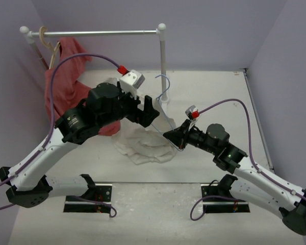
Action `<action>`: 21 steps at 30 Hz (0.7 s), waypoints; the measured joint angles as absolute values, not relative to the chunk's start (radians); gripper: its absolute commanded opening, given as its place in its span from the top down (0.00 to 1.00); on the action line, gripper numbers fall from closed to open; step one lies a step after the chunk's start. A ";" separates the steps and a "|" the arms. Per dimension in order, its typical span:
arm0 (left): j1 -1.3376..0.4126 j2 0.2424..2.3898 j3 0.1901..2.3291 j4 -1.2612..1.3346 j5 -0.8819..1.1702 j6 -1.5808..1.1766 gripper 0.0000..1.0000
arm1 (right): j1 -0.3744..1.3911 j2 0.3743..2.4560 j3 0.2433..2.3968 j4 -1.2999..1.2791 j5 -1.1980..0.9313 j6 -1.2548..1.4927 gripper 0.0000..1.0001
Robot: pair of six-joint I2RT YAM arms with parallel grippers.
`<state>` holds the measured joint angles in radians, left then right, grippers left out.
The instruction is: Place the t-shirt on the hanger
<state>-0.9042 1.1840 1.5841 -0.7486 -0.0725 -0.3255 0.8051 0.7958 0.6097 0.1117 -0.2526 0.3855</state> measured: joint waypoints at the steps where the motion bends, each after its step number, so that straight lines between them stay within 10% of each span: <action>1: -0.905 1.178 1.607 -0.757 -0.083 -0.314 0.00 | 0.805 0.784 0.597 0.123 -0.252 0.385 1.00; 12: -0.906 1.120 1.704 -0.854 -0.423 -0.412 0.00 | 0.805 0.609 0.506 0.218 -0.234 0.346 1.00; 21: -0.906 1.145 1.670 -0.766 -0.167 -0.267 0.00 | 0.798 0.568 0.502 0.179 -0.228 0.284 1.00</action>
